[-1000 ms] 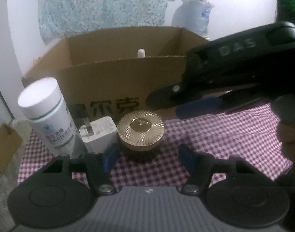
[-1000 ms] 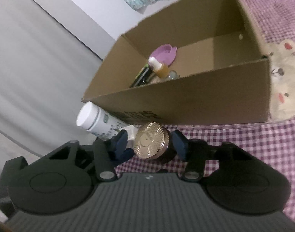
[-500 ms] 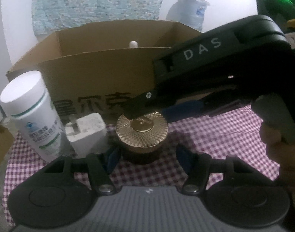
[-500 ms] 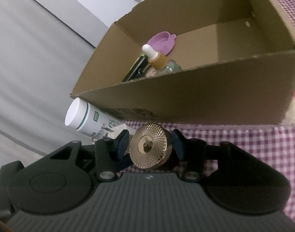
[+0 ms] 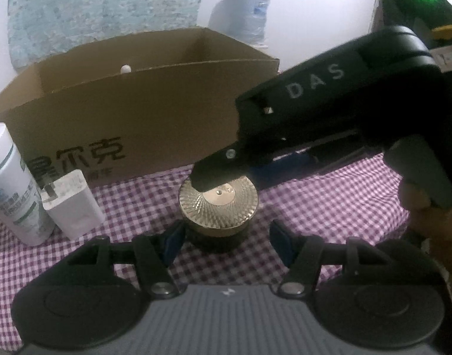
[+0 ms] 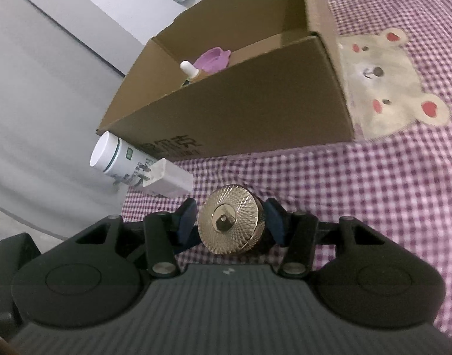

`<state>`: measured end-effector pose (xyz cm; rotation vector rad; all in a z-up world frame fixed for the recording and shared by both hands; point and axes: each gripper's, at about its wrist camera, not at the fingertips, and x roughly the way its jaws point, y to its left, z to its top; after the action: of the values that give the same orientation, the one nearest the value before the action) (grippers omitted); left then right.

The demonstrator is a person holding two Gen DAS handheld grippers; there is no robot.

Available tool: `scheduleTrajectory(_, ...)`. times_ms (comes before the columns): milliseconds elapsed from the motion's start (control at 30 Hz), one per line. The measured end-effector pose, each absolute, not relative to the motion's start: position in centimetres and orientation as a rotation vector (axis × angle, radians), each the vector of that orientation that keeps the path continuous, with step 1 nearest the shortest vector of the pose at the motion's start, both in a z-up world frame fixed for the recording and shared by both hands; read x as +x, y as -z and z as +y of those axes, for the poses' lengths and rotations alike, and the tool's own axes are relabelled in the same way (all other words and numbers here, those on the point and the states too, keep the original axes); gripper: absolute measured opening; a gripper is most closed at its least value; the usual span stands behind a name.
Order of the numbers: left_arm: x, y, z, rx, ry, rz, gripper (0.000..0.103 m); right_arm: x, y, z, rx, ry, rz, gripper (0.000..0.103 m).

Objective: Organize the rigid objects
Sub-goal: 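Lift the gold-lidded jar with the right gripper toward the box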

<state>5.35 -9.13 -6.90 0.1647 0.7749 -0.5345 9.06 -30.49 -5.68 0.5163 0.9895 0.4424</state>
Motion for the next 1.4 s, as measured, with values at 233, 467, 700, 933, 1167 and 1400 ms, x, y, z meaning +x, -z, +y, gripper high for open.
scheduleTrajectory(233, 6.7, 7.1, -10.1, 0.219, 0.514, 0.784, 0.070, 8.4, 5.9, -31.8, 0.535, -0.405, 0.969, 0.051)
scheduleTrajectory(467, 7.9, 7.9, -10.5, 0.221, 0.510, 0.794, 0.064, 8.7, 6.5, -31.6, 0.549, -0.407, 0.987, 0.051)
scheduleTrajectory(700, 8.0, 8.2, -11.1, 0.215, 0.509, 0.779, 0.057, 8.9, 7.1, -31.4, 0.585, -0.423, 1.000, 0.047)
scheduleTrajectory(933, 7.8, 8.4, -11.3, 0.204, 0.501, 0.785, 0.057, 8.8, 6.9, -31.2, 0.564, -0.416, 0.991, 0.043)
scheduleTrajectory(1167, 6.5, 6.3, -10.6, 0.207, 0.487, 0.756, 0.057, 8.0, 5.3, -30.7, 0.539, -0.421, 0.962, 0.043)
scheduleTrajectory(1400, 6.4, -0.3, -9.4, 0.213, 0.436, 0.633, 0.057, 7.9, -1.2, -29.3, 0.447, -0.500, 0.813, 0.043)
